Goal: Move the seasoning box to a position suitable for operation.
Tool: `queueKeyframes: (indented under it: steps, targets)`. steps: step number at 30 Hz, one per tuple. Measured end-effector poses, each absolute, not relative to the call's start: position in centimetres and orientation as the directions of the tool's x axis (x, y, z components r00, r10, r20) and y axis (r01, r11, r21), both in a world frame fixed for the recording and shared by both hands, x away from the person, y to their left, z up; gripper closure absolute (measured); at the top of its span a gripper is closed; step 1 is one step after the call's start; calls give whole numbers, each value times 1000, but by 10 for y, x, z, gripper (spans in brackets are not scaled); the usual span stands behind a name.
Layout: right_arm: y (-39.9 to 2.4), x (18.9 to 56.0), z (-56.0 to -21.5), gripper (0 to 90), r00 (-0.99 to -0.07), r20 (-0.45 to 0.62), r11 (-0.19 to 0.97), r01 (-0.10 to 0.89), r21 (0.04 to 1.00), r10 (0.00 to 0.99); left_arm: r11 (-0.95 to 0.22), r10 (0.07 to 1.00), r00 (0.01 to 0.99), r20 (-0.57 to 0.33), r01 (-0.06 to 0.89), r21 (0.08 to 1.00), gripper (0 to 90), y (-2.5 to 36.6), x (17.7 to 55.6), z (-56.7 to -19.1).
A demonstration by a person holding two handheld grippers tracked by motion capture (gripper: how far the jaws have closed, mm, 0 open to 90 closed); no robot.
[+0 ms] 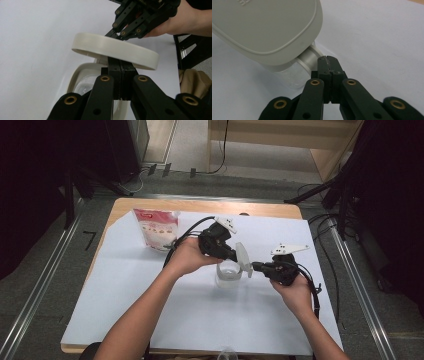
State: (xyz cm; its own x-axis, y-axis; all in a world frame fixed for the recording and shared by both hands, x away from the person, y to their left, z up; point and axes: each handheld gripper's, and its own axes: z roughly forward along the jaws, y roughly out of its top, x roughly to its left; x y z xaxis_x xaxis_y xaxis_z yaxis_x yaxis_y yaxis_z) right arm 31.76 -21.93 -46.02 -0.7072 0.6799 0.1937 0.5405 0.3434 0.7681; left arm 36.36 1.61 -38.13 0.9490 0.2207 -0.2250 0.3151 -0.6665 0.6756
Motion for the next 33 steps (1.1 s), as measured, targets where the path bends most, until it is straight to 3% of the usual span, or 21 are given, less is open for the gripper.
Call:
queueKeyframes:
  steps: [16,23,28,33]
  targets:
    - [-219,316,-460,900,-709,189,346,537,770,680,-687,215,945,-246,326,650,882,-6,364,-386]
    - [-225,318,-459,891,-703,203,332,545,770,682,-678,223,943,-246,331,656,715,7,363,-381]
    - [-233,318,-457,751,-695,237,306,561,769,679,-672,215,941,-260,336,660,548,21,361,-376]
    - [-240,312,-450,691,-691,256,287,567,772,676,-641,233,945,-229,326,695,527,41,358,-377]
